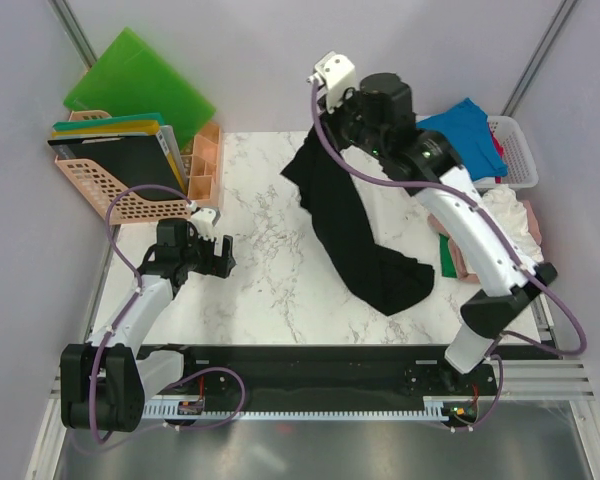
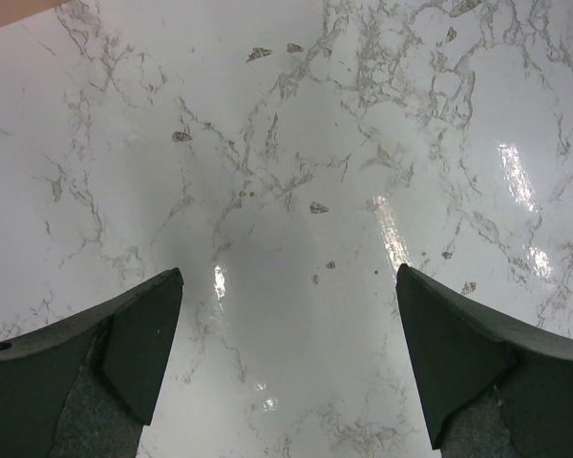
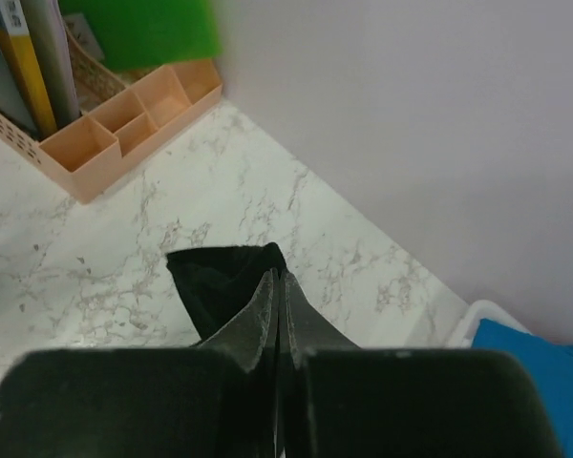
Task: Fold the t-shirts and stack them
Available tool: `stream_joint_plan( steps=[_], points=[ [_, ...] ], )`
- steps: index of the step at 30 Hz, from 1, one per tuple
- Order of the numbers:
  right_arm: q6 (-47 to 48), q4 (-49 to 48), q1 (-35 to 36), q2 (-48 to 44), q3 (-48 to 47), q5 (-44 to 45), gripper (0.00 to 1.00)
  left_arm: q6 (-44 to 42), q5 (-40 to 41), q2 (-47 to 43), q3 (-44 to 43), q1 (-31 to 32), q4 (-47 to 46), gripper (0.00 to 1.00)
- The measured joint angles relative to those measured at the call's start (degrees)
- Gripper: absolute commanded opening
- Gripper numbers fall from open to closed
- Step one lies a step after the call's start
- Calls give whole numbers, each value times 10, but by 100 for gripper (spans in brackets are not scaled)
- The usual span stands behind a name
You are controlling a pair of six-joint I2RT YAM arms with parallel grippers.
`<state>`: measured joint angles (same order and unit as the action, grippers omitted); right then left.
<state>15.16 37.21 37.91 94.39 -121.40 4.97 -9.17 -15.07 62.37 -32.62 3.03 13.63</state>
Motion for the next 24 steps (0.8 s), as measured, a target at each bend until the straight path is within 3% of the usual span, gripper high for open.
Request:
stream_joint_plan(
  steps=[6,9,11,12,14,16,20,24],
  points=[
    [2,-13,1,97,13,-30,0,0,0,-2,0,0,5,100],
    [3,-50,1,108,73,-42,2,-1,0,-6,0,0,10,100],
    [4,-64,1,109,111,-53,32,-3,0,-9,0,0,11,100],
    [6,-68,1,110,121,-55,52,-4,0,-9,0,0,11,100],
    [9,-78,1,109,142,-54,65,-4,0,-9,0,0,11,100],
    [10,-89,1,105,162,-44,72,-4,0,-9,0,0,12,100],
    [-1,-84,2,55,236,8,75,-4,0,-9,0,0,13,100],
    [-20,-46,-4,-35,320,31,65,-5,0,-9,0,0,13,100]
  ],
)
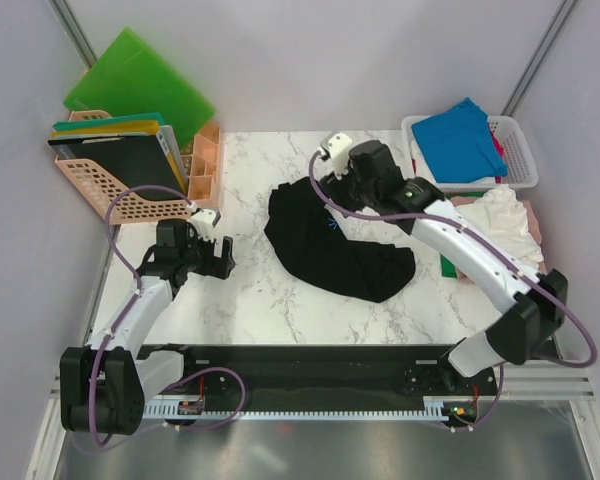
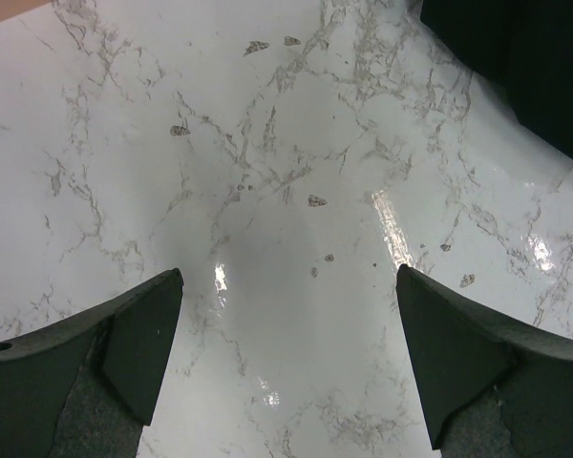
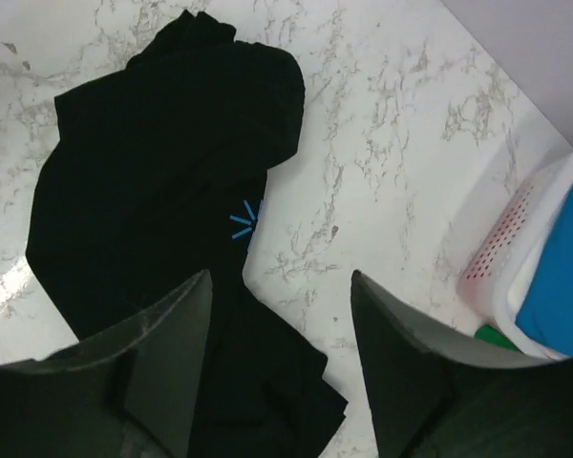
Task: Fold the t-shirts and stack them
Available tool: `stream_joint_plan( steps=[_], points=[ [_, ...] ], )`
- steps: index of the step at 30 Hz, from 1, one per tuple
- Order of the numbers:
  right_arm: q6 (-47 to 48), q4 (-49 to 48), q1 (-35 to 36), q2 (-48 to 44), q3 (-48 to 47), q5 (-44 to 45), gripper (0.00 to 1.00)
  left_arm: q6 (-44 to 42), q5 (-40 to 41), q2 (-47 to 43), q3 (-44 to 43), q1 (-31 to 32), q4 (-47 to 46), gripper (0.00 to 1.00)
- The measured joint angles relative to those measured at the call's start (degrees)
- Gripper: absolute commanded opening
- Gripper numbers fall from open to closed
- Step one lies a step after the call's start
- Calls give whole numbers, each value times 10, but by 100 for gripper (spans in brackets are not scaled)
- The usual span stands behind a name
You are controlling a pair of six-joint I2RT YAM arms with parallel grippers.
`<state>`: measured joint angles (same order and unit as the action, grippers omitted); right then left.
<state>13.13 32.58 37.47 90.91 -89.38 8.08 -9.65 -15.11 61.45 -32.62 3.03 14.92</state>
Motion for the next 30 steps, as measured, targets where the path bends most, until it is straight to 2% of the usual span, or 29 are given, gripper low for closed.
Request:
stream_joint_plan(
  steps=[4,6,8,11,20,30],
  points=[
    [-21,14,-8,-102,131,-7,52,-1,0,4,-1,0,0,100],
    [-28,16,-13,-123,192,-19,44,-1,0,7,-2,0,0,100],
    [-32,20,-21,-122,236,-36,42,-1,0,8,-2,0,0,100],
    [-30,34,-51,-103,270,-63,41,-1,0,8,-2,0,0,100],
    [-8,33,-135,-51,287,-105,42,-2,0,5,-2,0,0,100],
    [15,48,-148,-35,327,-117,41,-5,0,6,-3,0,0,100]
  ],
)
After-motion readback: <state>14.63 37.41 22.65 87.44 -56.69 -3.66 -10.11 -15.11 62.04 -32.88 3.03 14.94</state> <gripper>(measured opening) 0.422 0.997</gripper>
